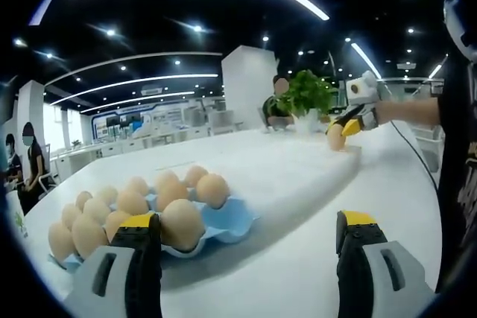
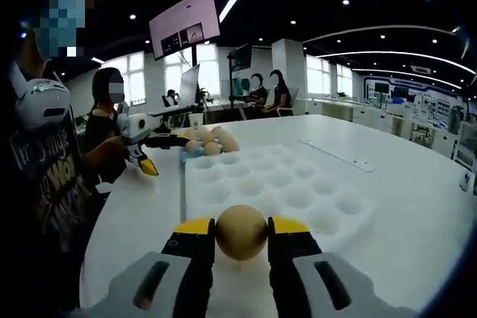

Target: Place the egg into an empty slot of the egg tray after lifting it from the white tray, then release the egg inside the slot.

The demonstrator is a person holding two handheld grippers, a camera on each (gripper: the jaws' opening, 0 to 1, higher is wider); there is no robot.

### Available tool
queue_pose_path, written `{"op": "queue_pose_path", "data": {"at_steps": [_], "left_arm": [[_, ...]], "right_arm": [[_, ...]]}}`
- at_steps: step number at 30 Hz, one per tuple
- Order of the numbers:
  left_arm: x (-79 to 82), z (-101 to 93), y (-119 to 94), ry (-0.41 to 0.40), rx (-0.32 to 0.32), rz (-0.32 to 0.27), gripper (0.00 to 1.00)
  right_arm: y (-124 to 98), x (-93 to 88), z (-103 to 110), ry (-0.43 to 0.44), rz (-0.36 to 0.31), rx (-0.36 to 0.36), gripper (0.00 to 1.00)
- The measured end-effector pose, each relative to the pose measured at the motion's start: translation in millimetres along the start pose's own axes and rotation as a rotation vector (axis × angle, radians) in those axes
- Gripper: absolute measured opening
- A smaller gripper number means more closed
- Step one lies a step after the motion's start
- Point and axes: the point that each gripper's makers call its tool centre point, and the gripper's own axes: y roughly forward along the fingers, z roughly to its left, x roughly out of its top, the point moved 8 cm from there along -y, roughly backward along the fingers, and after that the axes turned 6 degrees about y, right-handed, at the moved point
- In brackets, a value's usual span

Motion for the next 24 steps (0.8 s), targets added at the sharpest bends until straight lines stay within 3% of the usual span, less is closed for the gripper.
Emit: {"op": "queue_pose_path", "data": {"at_steps": [24], "left_arm": [[-0.3,2.4,1.0,-0.009,-0.003,-0.017,1.00]], "right_arm": [[26.5,20.7,-0.8,-0.030,-0.025,0.035,0.29]]}}
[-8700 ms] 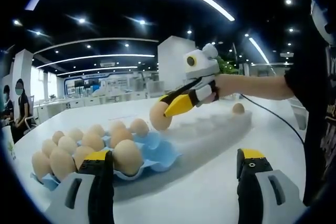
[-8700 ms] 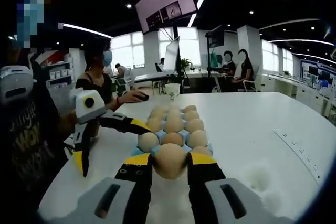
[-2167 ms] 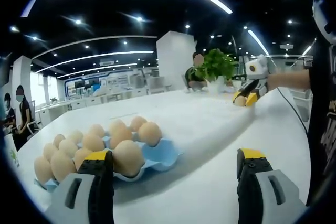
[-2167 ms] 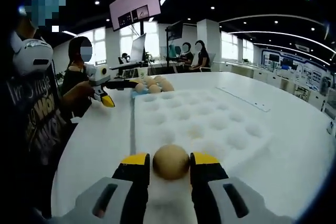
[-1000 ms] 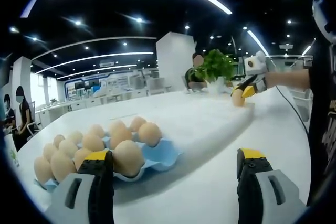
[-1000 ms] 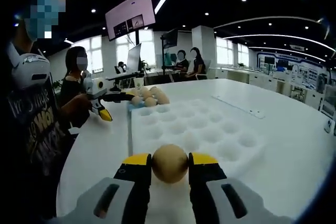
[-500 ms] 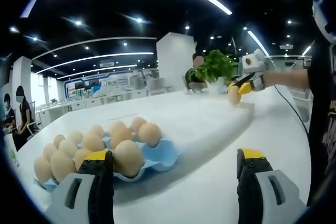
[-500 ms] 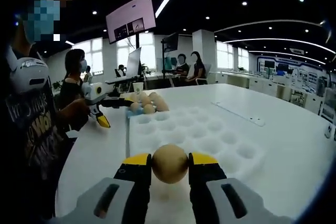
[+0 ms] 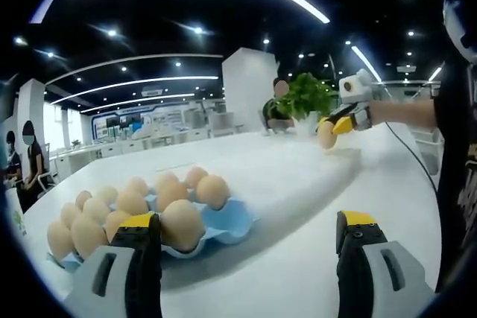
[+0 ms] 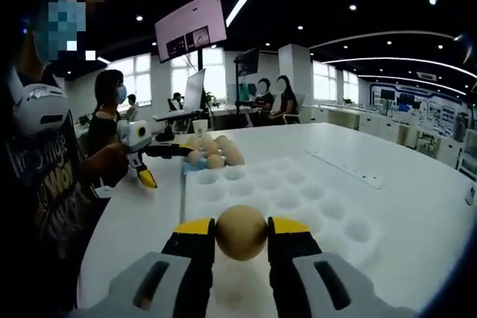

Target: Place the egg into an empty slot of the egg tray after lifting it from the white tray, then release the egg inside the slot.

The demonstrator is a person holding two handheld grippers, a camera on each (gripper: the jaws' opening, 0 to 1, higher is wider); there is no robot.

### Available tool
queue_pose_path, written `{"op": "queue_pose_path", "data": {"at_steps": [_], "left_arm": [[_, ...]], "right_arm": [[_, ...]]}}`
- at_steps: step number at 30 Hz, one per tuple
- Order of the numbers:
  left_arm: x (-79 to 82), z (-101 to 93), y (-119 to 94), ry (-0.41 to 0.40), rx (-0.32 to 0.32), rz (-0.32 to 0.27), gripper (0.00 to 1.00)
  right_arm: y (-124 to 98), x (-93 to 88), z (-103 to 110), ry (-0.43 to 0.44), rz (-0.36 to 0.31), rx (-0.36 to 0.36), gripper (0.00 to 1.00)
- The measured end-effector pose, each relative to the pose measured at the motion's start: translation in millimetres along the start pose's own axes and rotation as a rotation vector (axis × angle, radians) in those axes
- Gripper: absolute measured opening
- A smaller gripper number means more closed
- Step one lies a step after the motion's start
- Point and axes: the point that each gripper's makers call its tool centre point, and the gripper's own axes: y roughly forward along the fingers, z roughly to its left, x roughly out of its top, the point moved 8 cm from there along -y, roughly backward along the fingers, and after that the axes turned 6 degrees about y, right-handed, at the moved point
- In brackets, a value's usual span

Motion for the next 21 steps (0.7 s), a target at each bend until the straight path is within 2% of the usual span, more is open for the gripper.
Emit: {"op": "queue_pose_path", "data": {"at_steps": [21], "left_arm": [[-0.3,-0.5,-0.8,-0.002,-0.007,-0.008,1.00]], "right_arm": [[42.8,18.1,8.7,-0.039,-0.009,0.080,0.29]]}}
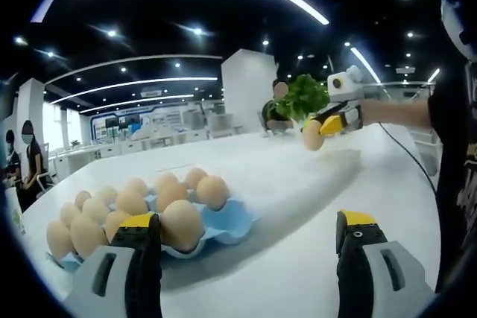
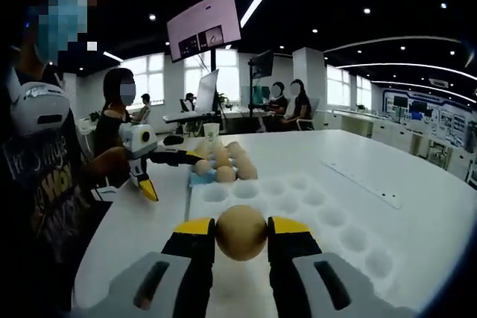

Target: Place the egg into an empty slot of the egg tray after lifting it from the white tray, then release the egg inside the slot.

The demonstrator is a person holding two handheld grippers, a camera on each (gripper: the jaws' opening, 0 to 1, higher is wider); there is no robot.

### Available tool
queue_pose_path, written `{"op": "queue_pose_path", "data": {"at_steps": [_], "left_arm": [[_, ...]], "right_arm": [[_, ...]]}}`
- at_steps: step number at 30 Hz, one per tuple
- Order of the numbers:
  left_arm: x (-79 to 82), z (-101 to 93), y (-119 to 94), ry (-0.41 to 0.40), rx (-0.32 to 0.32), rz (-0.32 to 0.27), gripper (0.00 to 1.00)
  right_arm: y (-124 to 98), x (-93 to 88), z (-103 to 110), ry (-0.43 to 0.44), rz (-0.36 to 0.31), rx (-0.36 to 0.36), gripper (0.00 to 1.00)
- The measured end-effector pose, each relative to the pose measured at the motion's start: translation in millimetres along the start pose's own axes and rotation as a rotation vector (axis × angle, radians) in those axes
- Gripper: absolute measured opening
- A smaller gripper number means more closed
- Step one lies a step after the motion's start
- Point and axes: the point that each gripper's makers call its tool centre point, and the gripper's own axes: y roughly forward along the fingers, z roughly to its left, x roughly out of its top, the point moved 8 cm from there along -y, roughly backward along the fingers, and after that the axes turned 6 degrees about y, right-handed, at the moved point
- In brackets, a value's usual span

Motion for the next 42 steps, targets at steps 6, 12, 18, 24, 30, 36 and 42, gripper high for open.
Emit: {"op": "queue_pose_path", "data": {"at_steps": [6,12,18,24,30,36,42], "left_arm": [[0.6,-0.9,-0.1,-0.003,0.000,-0.004,1.00],[1.6,-2.2,0.7,-0.007,0.000,-0.010,1.00],[1.8,-1.0,0.8,-0.010,-0.001,-0.014,1.00],[1.7,-0.7,0.3,-0.011,-0.001,-0.016,1.00],[1.5,0.0,0.1,-0.011,0.000,-0.016,1.00],[0.9,1.4,0.1,-0.012,-0.002,-0.016,1.00],[0.3,2.6,0.1,-0.014,-0.002,-0.021,1.00]], "right_arm": [[14.2,6.1,1.4,-0.011,-0.005,0.028,0.29],[27.7,10.0,5.9,-0.023,-0.010,0.058,0.29],[39.9,14.0,10.2,-0.037,-0.009,0.088,0.29],[50.0,17.8,11.9,-0.043,-0.013,0.108,0.29],[62.7,19.4,16.3,-0.046,-0.021,0.134,0.29],[79.7,20.7,21.7,-0.045,-0.036,0.160,0.29],[93.9,22.3,27.6,-0.048,-0.035,0.194,0.29]]}}
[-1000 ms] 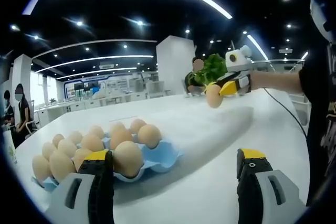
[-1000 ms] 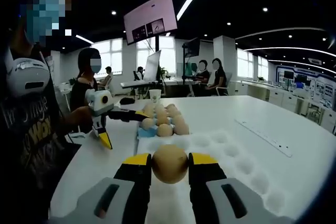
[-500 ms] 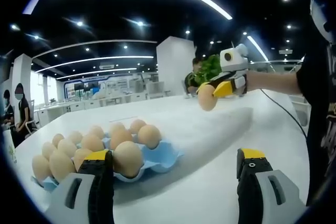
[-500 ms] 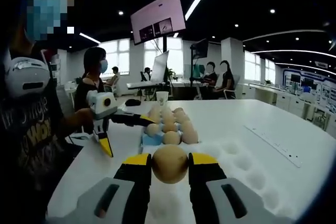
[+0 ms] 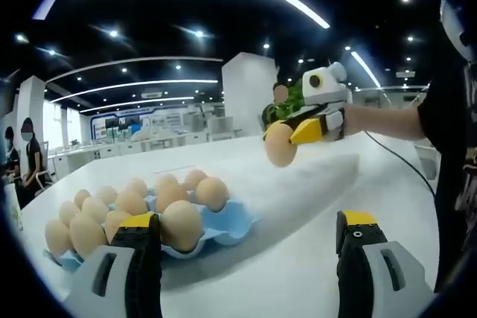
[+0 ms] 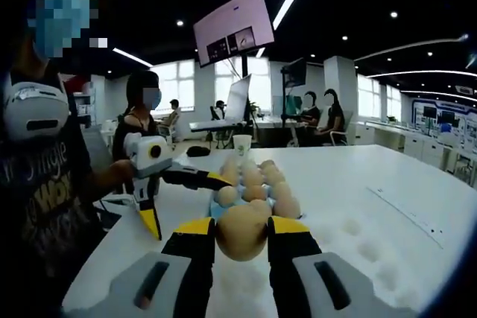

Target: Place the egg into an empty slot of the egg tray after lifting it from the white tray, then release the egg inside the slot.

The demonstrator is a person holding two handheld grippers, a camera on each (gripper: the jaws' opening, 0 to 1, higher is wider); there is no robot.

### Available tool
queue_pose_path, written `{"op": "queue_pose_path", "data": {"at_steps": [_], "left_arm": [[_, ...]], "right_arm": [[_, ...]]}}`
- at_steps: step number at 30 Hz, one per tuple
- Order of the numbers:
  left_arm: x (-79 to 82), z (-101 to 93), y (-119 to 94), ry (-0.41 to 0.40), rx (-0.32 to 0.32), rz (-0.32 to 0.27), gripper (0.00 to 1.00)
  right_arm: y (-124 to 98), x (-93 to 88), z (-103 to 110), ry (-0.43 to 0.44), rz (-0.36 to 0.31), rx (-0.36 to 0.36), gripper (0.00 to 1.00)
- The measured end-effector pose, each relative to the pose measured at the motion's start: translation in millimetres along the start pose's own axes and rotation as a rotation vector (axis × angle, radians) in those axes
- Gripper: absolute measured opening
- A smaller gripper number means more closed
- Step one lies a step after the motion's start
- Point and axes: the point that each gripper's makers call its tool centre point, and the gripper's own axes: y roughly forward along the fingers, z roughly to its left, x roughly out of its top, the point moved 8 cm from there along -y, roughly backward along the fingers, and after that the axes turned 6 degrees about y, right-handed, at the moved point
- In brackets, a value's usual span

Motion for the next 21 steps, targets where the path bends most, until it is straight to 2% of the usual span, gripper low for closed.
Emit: {"op": "queue_pose_path", "data": {"at_steps": [14,21], "left_arm": [[-0.9,2.6,0.0,-0.009,-0.005,-0.014,1.00],[-1.1,3.1,0.7,-0.008,-0.004,-0.010,1.00]], "right_arm": [[39.3,-1.3,6.6,-0.010,0.033,0.070,0.29],[49.6,0.0,10.7,-0.011,0.035,0.092,0.29]]}}
